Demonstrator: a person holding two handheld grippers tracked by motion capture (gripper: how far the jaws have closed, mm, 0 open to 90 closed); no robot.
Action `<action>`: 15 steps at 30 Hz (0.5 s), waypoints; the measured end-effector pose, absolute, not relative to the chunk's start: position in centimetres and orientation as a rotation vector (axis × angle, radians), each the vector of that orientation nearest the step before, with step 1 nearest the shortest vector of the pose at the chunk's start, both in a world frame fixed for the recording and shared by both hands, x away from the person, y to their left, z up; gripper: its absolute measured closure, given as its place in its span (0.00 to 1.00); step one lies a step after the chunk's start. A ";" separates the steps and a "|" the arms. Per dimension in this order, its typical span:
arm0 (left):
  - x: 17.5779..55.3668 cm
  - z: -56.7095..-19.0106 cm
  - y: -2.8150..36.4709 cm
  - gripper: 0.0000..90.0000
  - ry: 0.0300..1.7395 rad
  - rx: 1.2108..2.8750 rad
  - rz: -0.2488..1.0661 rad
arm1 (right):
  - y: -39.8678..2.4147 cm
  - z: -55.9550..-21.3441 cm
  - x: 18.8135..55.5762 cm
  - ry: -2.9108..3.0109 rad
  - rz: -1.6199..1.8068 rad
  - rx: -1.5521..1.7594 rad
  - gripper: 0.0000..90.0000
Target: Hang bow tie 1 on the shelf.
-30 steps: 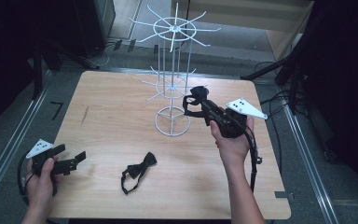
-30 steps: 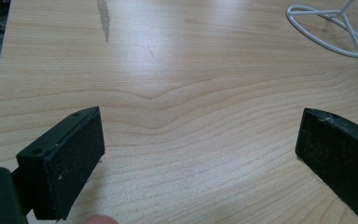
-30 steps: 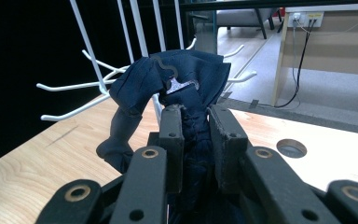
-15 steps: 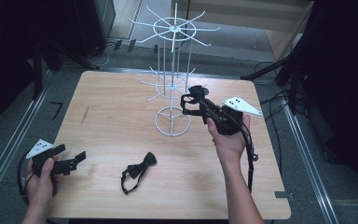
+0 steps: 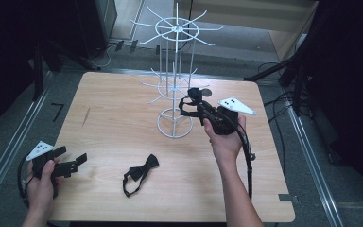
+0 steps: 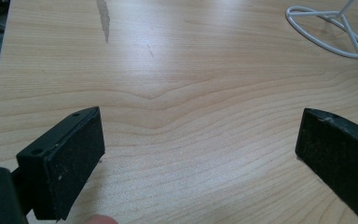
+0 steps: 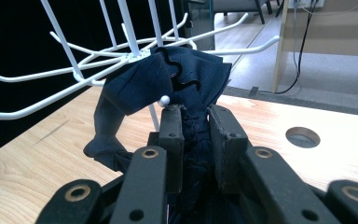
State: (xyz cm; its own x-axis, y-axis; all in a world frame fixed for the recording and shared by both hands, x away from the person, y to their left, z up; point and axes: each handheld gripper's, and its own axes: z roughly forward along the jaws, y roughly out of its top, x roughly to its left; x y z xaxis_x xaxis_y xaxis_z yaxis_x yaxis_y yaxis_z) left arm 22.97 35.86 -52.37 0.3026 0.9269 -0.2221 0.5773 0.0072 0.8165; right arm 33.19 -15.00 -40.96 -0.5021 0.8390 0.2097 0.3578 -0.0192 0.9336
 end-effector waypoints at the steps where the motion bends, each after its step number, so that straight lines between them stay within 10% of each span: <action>1: 23.0 -52.4 35.9 0.02 1.380 1.679 0.491 | -14.8 -41.2 33.3 1.841 1.532 1.244 0.86; 15: 23.0 -52.4 35.9 0.02 1.380 1.680 0.491 | -14.0 -43.8 34.0 1.858 1.498 1.306 0.86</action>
State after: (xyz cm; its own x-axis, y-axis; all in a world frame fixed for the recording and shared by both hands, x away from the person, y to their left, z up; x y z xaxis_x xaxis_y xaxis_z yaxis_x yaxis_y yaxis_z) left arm 22.97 35.91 -52.36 0.3038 0.9264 -0.2223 0.5776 0.0065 0.8163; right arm 34.04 -14.01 -43.83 -0.4719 0.8520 0.2266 0.4018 -0.0209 0.9155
